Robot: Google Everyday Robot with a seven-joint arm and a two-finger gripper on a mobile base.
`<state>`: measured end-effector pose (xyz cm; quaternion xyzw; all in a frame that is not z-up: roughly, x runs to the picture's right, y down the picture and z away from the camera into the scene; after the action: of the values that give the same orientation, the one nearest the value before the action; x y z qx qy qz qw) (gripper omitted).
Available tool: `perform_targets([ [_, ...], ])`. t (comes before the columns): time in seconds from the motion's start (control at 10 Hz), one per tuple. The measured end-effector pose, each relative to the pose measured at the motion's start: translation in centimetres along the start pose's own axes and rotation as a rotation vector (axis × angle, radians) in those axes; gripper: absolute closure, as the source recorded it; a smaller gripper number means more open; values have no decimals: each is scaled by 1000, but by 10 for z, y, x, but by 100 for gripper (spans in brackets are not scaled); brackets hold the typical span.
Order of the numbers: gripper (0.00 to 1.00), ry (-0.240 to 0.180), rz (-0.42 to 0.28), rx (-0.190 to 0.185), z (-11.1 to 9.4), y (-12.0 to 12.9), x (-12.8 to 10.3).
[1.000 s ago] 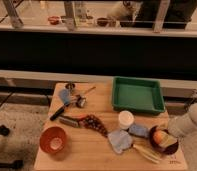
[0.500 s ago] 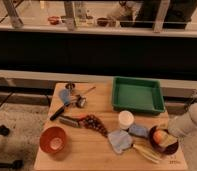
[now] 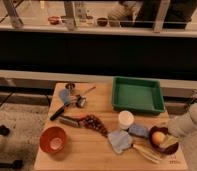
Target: Place apple in purple bowl
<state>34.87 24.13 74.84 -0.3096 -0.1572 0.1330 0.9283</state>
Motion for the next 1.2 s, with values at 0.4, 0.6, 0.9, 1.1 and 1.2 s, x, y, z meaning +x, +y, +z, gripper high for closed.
perform_targets([
  [0.4,20,-2,-6,4,-1,0,-1],
  [0.6,20,-4,-8,6,-3,0,-2],
  [0.9,31,-13,-16,18,-10,0,-5],
  [1.1,41,-20,-21,23,-13,0,-7],
  [1.2,42,-24,-26,27,-16,0,-9],
])
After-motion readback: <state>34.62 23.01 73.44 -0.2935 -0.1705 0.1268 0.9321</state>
